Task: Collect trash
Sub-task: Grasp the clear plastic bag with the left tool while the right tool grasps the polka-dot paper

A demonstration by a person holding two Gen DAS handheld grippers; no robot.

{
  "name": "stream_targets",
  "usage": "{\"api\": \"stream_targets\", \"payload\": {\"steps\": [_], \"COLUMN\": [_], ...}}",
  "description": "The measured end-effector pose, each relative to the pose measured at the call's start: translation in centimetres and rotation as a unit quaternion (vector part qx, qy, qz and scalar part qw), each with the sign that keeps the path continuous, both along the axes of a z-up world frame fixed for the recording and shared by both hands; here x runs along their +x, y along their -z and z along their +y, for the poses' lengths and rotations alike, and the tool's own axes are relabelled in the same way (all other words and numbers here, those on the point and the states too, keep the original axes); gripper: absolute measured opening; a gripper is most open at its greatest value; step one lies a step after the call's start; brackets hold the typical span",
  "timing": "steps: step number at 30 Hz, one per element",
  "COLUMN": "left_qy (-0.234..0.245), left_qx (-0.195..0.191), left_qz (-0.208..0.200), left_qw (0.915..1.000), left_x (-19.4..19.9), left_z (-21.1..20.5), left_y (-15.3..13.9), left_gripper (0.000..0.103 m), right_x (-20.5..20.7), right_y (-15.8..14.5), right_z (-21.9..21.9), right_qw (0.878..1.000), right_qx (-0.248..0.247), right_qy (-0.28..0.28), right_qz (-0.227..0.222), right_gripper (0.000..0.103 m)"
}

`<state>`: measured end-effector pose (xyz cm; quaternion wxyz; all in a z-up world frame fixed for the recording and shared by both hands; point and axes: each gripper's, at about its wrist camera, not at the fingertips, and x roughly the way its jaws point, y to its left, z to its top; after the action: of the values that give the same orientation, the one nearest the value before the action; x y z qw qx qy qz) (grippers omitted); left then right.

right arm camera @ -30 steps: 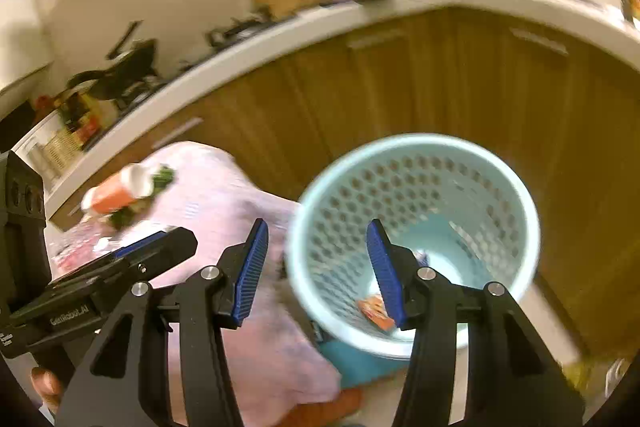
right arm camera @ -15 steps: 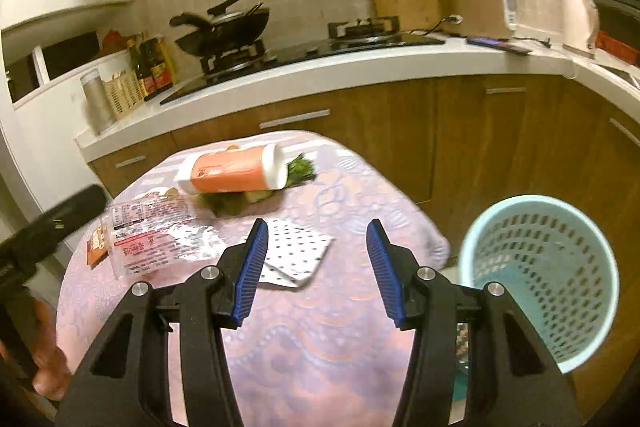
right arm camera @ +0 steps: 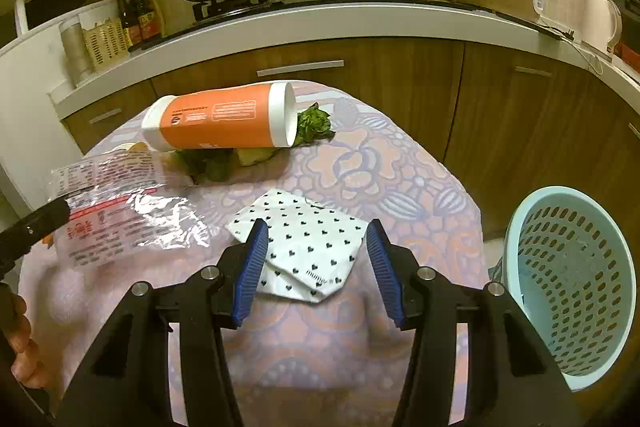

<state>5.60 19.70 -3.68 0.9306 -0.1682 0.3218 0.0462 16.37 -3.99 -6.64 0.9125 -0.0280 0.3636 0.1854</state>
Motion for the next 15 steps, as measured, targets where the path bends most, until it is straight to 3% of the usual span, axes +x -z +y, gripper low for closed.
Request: {"api": "stream_targets", "payload": {"steps": [2,4,6,12,15], "left_qy": [0.002,0.003,-0.002,-0.003,0.007], "left_qx": [-0.011,-0.009,0.001,0.006,-0.005], "left_qz": [-0.001,-0.004,-0.007,-0.019,-0.032], "left_qw": [0.9999,1.0,1.0,0.9998,0.9995], "left_x": [0.3,0.4,0.3,-0.3,-0.9], "left_z": [-0.1,-0.3,-0.5,-0.3,-0.3], "left_y": [0.3,0.4,0.4,0.0,-0.6], "left_gripper": [0.083,0.071,0.066,0.021,0.015], "right_x": [0.5,0.8,1.0,1.5,1.6], "right_y": [0.6,0.8,1.2,2.2,2.6], "right_z": [0.3,0.6,0.9,1.8,1.9], "right_qw": [1.0,1.0,0.999,0.997,0.997], "right_qx": [-0.009,-0.015,-0.023,-0.051,-0.051], "right_qy": [0.002,-0.004,-0.004,-0.008,-0.009], "right_qz": [0.016,0.025,0.033,0.052,0.062], "right_gripper": [0.053,0.055,0.06,0.067,0.07]}}
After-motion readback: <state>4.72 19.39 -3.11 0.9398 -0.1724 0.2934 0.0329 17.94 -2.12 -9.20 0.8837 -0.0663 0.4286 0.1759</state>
